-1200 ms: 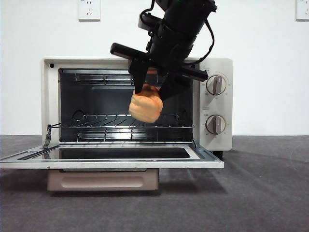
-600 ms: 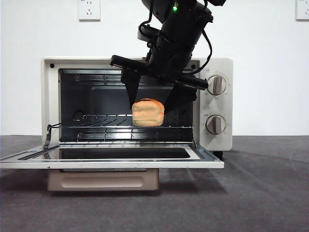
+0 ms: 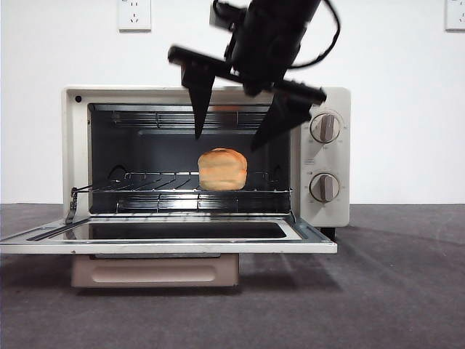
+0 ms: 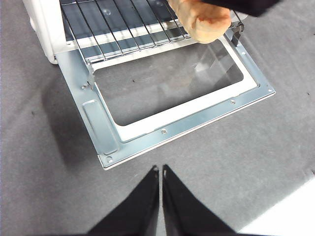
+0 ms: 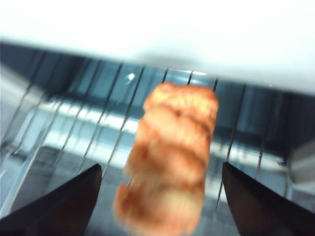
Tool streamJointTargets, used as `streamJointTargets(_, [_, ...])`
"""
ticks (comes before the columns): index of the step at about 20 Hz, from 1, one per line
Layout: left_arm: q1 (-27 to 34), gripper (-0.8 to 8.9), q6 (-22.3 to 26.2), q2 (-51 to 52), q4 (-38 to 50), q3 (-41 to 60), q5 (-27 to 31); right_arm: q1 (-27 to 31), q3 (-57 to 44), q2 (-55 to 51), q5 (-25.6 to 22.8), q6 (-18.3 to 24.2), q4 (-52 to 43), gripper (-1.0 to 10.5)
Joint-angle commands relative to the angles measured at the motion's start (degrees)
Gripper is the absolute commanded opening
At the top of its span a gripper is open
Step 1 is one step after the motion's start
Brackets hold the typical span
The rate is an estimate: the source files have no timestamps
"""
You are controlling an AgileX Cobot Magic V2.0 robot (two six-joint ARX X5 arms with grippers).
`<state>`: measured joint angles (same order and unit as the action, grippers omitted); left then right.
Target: The left arm flap open the oven, the right arm pick bread and place it into oven, the left arm flap close the oven
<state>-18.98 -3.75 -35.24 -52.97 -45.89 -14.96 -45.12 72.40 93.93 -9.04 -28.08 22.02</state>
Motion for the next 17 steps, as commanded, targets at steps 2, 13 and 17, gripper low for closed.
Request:
streamJointTargets(2, [-0.2, 0.16, 0.3, -0.3, 1.3, -0.3, -0.1, -3.0, 1.4, -4.8, 0.0, 5.5, 4.8, 3.9])
streamJointTargets(13, [-0.2, 0.16, -6.1, -2.6, 9.0, -0.3, -2.3, -4.1, -3.8, -25.9, 3.9, 18.7, 20.9, 3.9])
streamJointTargets(17, [-0.2, 0.16, -6.7, -4.3, 11.3, -0.3, -2.7, -4.1, -12.5, -32.8, 6.2, 18.7, 18.6, 3.9])
